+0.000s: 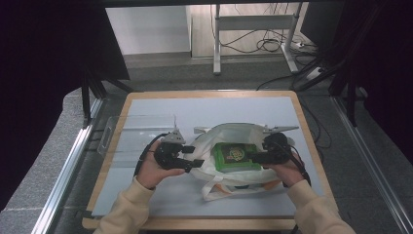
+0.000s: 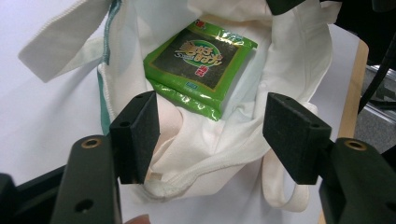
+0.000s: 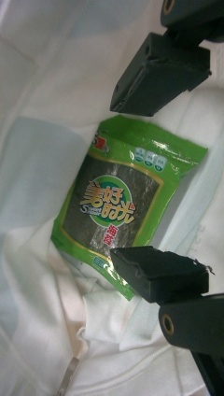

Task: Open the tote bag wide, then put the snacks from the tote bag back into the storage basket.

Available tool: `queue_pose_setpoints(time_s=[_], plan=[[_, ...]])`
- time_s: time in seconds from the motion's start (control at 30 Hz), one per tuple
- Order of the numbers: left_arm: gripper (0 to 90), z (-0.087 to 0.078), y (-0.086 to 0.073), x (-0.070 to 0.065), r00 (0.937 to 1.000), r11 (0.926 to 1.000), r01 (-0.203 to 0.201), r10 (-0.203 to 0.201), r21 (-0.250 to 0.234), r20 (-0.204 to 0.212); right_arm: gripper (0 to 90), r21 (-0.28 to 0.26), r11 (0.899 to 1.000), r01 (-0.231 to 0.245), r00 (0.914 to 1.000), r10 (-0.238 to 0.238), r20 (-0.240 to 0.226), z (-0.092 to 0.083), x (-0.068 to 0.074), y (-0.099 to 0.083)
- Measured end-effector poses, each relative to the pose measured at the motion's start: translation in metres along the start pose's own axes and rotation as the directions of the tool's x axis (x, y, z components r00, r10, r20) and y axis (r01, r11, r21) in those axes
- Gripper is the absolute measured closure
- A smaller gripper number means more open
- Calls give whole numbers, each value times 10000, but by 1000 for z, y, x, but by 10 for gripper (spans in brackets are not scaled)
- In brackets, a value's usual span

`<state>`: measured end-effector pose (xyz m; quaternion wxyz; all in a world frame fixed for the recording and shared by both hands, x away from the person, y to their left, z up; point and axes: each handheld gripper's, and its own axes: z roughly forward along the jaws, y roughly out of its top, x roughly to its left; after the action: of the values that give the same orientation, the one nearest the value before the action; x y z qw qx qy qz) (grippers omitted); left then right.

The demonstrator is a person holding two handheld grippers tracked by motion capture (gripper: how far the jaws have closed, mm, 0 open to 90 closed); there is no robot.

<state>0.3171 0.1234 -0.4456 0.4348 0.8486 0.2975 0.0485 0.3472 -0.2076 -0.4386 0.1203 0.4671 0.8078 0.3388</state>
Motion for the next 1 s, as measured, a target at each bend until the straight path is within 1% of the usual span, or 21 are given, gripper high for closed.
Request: queue_pose_setpoints(time_s=[0.03, 0.13, 0.23, 0.3, 0.4, 0.5, 0.6, 0.8, 0.83, 0.9, 0.93, 1.0], plan=[[355, 0, 0, 0, 10000, 10000, -16, 16, 6, -18, 233, 222, 9998, -27, 10000, 26, 46, 3, 1, 2], [345, 0, -1, 3, 10000, 10000, -3, 3, -19, 52, 220, 656, 9977, -153, 9996, 136, 264, 11, 3, 6], [340, 2, -2, 3, 9999, 10000, -35, 34, 52, 139, 203, 995, 9936, -530, 9978, 487, 451, 20, 1, 10], [335, 3, -2, 3, 9998, 9999, -109, 108, 44, 184, 201, 1167, 9903, -757, 9960, 695, 568, 25, 0, 11], [331, 2, -1, 2, 9996, 9998, -191, 190, 10, 218, 200, 1440, 9847, -978, 9933, 875, 759, 32, -1, 13], [328, 2, -1, 2, 9995, 9997, -234, 234, 34, 204, 200, 1709, 9783, -1175, 9901, 1022, 959, 37, -1, 13], [325, 3, -1, 1, 9995, 9996, -272, 271, 75, 154, 207, 1923, 9732, -1260, 9883, 1063, 1092, 42, -1, 13], [321, 7, -1, -1, 9991, 9991, -377, 374, 191, 180, 227, 2393, 9601, -1448, 9846, 1157, 1314, 53, 2, 13], [321, 8, -1, -2, 9994, 9994, -308, 306, 140, 185, 230, 2558, 9554, -1475, 9839, 1153, 1366, 56, 2, 14], [320, 7, -1, -2, 9990, 9988, -427, 423, 233, 172, 230, 2778, 9474, -1589, 9816, 1214, 1473, 62, 1, 13], [320, 7, -1, -2, 9990, 9989, -408, 405, 212, 175, 230, 2894, 9436, -1609, 9809, 1204, 1529, 65, 0, 13], [320, 7, -1, -2, 9990, 9989, -412, 409, 203, 175, 232, 2981, 9392, -1704, 9786, 1259, 1627, 69, -2, 12]])
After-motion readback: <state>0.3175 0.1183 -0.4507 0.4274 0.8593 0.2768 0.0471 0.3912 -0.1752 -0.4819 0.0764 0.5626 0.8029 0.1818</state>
